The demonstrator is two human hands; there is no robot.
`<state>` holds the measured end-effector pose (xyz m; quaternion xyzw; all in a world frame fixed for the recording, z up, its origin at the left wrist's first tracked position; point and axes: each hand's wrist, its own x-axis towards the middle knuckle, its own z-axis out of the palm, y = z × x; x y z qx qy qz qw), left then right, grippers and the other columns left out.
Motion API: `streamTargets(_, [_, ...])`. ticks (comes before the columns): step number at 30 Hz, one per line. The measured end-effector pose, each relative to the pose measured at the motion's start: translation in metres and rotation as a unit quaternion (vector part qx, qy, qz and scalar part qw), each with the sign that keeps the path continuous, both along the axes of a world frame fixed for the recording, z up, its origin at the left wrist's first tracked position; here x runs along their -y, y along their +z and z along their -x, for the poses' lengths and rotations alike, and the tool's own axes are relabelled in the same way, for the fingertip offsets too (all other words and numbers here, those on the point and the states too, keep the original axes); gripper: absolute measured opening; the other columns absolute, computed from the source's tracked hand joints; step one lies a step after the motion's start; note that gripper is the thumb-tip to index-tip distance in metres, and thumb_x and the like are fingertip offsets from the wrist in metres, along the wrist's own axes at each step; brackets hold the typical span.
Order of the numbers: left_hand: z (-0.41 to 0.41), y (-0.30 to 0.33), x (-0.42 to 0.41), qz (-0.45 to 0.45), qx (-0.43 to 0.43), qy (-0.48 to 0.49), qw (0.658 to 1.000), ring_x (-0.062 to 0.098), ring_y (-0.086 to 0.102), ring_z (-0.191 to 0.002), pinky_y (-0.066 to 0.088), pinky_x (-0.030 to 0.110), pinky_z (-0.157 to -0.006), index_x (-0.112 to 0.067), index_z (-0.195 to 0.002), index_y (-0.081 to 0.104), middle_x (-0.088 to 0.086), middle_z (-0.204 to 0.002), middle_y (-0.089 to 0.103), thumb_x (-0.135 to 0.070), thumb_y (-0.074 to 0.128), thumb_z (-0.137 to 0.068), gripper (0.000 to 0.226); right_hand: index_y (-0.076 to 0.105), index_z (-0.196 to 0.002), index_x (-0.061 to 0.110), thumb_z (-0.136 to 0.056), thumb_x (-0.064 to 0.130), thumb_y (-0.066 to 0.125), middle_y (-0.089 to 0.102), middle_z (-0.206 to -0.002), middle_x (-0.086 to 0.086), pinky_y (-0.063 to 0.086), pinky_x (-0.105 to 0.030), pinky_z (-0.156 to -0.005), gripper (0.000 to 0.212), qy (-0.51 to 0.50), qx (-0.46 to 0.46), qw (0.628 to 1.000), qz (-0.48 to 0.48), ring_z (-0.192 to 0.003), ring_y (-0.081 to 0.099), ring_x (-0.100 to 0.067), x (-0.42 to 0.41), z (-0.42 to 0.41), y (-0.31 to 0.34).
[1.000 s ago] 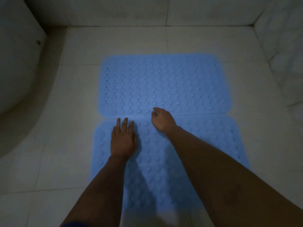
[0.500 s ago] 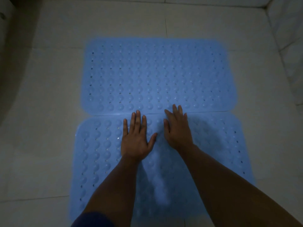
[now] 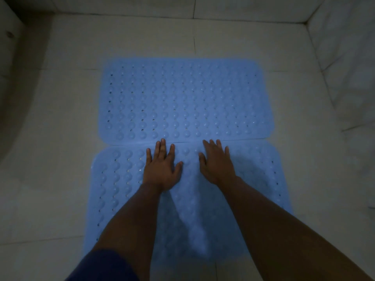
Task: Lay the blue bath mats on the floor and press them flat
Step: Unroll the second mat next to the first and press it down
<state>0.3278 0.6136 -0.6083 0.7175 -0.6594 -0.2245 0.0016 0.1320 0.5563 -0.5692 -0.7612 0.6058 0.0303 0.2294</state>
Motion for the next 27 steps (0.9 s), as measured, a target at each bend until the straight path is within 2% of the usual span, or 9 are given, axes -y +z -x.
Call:
streamTargets(2, [-0.002, 0.02, 0.011, -0.007, 0.007, 0.002, 1.0, 0.025, 0.018, -0.159, 0.005, 0.054, -0.129, -0.015, -0.16, 0.034, 0.011, -0.171, 0.024, -0.055, 0.006, -0.088, 0.087, 0.035, -0.153, 0.016, -0.103, 0.039, 0.034, 0.027, -0.163, -0.011, 0.009, -0.055, -0.124, 0.055, 0.009, -0.02, 0.999, -0.034, -0.155, 0.013, -0.03, 0.006, -0.001, 0.011])
streamTargets(5, [0.002, 0.028, 0.011, 0.058, 0.016, 0.022, 0.998, 0.027, 0.04, -0.15, 0.027, 0.052, -0.124, -0.011, -0.149, 0.053, 0.008, -0.159, 0.048, -0.041, 0.022, -0.093, 0.071, 0.036, -0.152, 0.014, -0.103, 0.037, 0.038, 0.028, -0.163, -0.013, 0.015, -0.055, -0.123, 0.054, 0.029, -0.02, 0.999, -0.017, -0.154, 0.015, -0.032, 0.007, -0.012, 0.005])
streamTargets(7, [0.008, 0.024, 0.002, 0.1, 0.024, 0.033, 0.994, 0.032, 0.049, -0.144, 0.04, 0.052, -0.115, -0.011, -0.14, 0.062, 0.01, -0.151, 0.057, -0.04, 0.026, -0.093, 0.066, 0.035, -0.153, 0.011, -0.102, 0.039, 0.033, 0.026, -0.163, -0.016, 0.018, -0.056, -0.123, 0.059, 0.053, -0.014, 0.998, 0.0, -0.154, 0.017, -0.034, 0.002, -0.025, -0.01])
streamTargets(9, [0.011, 0.015, -0.004, 0.131, 0.038, 0.046, 0.99, 0.037, 0.051, -0.141, 0.047, 0.055, -0.107, -0.012, -0.135, 0.065, 0.014, -0.149, 0.058, -0.038, 0.033, -0.093, 0.06, 0.038, -0.152, 0.007, -0.099, 0.043, 0.028, 0.029, -0.162, -0.02, 0.024, -0.06, -0.119, 0.065, 0.093, -0.001, 0.995, 0.025, -0.152, 0.022, -0.037, -0.006, -0.037, -0.03])
streamTargets(11, [0.01, 0.006, -0.009, 0.142, 0.046, 0.05, 0.988, 0.039, 0.045, -0.145, 0.045, 0.058, -0.108, -0.012, -0.137, 0.064, 0.016, -0.154, 0.052, -0.038, 0.038, -0.094, 0.056, 0.039, -0.152, 0.006, -0.098, 0.044, 0.033, 0.027, -0.162, -0.02, 0.024, -0.061, -0.119, 0.066, 0.108, 0.006, 0.992, 0.061, -0.153, 0.021, -0.036, -0.015, -0.043, -0.051])
streamTargets(13, [0.006, -0.004, -0.013, 0.151, 0.053, 0.054, 0.986, 0.039, 0.04, -0.149, 0.042, 0.058, -0.11, -0.014, -0.138, 0.063, 0.015, -0.158, 0.048, -0.038, 0.04, -0.095, 0.054, 0.035, -0.154, 0.007, -0.099, 0.045, 0.038, 0.021, -0.165, -0.018, 0.016, -0.058, -0.122, 0.066, 0.101, 0.005, 0.99, 0.103, -0.155, 0.013, -0.031, -0.022, -0.044, -0.065])
streamTargets(17, [-0.004, -0.018, -0.016, 0.16, 0.054, 0.057, 0.984, 0.041, 0.038, -0.15, 0.041, 0.059, -0.111, -0.012, -0.14, 0.062, 0.018, -0.158, 0.046, -0.035, 0.039, -0.096, 0.055, 0.032, -0.156, 0.008, -0.102, 0.048, 0.035, 0.017, -0.167, -0.015, 0.013, -0.055, -0.124, 0.067, 0.09, 0.014, 0.984, 0.154, -0.156, 0.008, -0.026, -0.027, -0.042, -0.075])
streamTargets(21, [-0.006, -0.018, -0.017, 0.181, 0.051, 0.048, 0.981, 0.041, 0.034, -0.151, 0.04, 0.059, -0.114, -0.011, -0.141, 0.061, 0.018, -0.159, 0.045, -0.034, 0.04, -0.099, 0.052, 0.031, -0.156, 0.009, -0.103, 0.048, 0.037, 0.016, -0.167, -0.014, 0.014, -0.055, -0.123, 0.067, 0.088, 0.012, 0.983, 0.161, -0.156, 0.007, -0.026, -0.027, -0.042, -0.077])
streamTargets(27, [0.007, -0.017, -0.02, 0.167, 0.028, 0.077, 0.983, 0.038, 0.021, -0.157, 0.03, 0.061, -0.12, -0.013, -0.148, 0.054, 0.015, -0.165, 0.036, -0.038, 0.038, -0.104, 0.053, 0.029, -0.157, 0.011, -0.103, 0.049, 0.036, 0.012, -0.168, -0.012, 0.014, -0.056, -0.123, 0.067, 0.09, 0.022, 0.985, 0.143, -0.157, 0.004, -0.025, -0.026, -0.039, -0.077])
